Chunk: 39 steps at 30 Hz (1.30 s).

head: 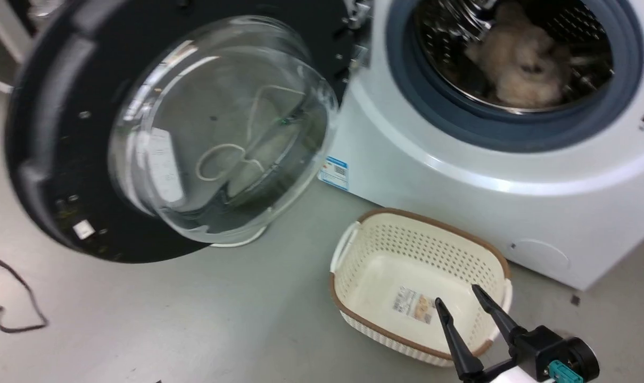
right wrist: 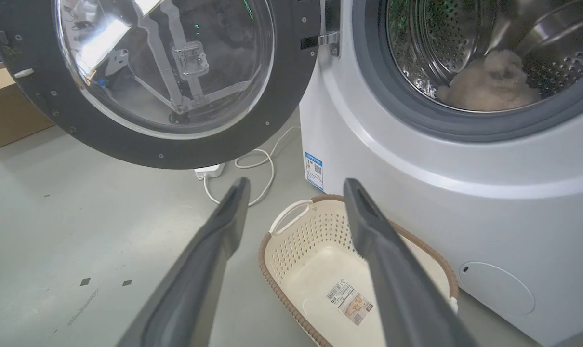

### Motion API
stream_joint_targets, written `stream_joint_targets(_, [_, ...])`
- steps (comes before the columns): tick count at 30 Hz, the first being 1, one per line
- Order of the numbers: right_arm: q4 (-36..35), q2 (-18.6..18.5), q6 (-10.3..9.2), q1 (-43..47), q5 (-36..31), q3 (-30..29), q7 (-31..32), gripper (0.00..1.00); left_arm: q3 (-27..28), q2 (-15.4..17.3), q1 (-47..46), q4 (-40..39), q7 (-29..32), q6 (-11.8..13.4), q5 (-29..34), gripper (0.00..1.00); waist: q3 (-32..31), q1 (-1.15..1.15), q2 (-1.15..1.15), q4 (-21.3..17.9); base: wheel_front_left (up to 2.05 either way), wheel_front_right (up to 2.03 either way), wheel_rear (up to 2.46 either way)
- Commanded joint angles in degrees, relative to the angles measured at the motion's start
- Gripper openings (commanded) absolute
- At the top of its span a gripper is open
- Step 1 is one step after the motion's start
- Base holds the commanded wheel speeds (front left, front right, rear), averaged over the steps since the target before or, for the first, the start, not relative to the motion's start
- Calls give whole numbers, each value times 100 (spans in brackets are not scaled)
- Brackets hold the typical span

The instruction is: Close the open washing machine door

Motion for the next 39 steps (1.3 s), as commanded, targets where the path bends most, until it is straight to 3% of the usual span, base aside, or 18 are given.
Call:
stream_joint_targets(1, [8, -28, 5, -84, 6, -1, -25, 100, 40, 43, -112, 109, 95, 5, -81, 0, 101, 0, 0, -116, 0, 0, 0])
stream_joint_targets(5, [21, -74, 5, -144, 25, 5, -25, 100, 293, 263, -692, 1141, 1013, 62, -895, 0, 188, 0, 0, -256, 0, 0, 0])
stream_joint_targets(10, [39, -114, 5, -203, 33, 4, -25, 100, 568, 302, -1228, 2142, 2212, 268, -1828, 0, 249, 0, 0, -356, 0, 0, 0])
stream_joint_targets(17, [42, -124, 5, -246, 40, -67, -25, 100, 532, 310, -1247, 2492, 3409, -24, -2427, 0, 272, 0, 0, -411, 0, 0, 0])
stream_joint_targets(29, [115, -52, 5, -140, 102, -273, -25, 100, 249, -288, -163, 1591, 4903, -269, -3024, 0, -169, 0, 0, -384, 0, 0, 0])
stream_joint_targets(39, [101, 6, 5, 75, 85, -635, -25, 100, -351, -1539, 1289, -240, 5739, -269, -3290, 0, -668, 0, 0, -491, 0, 0, 0])
